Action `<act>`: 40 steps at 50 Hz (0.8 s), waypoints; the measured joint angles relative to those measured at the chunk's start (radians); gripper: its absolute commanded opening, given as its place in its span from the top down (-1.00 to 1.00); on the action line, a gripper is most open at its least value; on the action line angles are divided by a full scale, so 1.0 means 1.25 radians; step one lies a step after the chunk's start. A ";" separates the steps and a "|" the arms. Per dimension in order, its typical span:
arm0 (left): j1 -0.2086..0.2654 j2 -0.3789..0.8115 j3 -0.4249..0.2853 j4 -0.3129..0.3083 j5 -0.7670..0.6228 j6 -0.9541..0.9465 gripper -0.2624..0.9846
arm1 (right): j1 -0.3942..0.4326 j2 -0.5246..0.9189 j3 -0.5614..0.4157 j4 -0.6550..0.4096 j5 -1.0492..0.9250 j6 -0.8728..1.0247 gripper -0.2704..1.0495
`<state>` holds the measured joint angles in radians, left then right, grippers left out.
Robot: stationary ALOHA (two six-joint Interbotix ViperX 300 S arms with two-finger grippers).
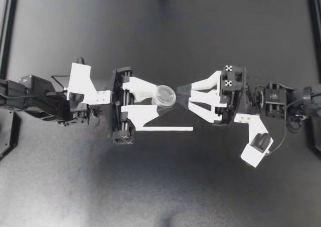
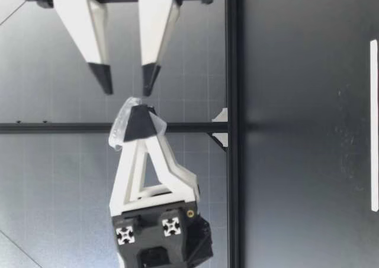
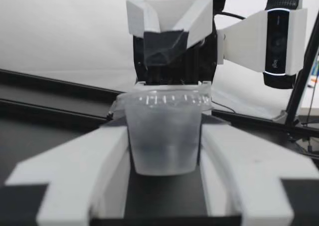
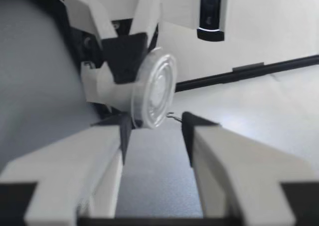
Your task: Pick up the plastic cup and open its lid.
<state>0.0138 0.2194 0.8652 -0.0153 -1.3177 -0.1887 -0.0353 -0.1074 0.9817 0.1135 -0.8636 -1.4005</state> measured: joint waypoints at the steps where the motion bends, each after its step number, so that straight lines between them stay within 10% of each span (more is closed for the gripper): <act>1: 0.000 0.000 0.000 0.000 0.000 0.000 0.26 | -0.001 0.001 -0.002 -0.001 0.000 -0.001 -0.16; 40: -0.002 0.018 -0.001 0.002 0.052 -0.015 0.27 | -0.001 -0.158 0.091 0.077 -0.039 0.015 -0.16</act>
<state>0.0107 0.2424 0.8636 -0.0123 -1.2533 -0.2071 -0.0368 -0.3053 1.0953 0.2102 -0.9127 -1.3821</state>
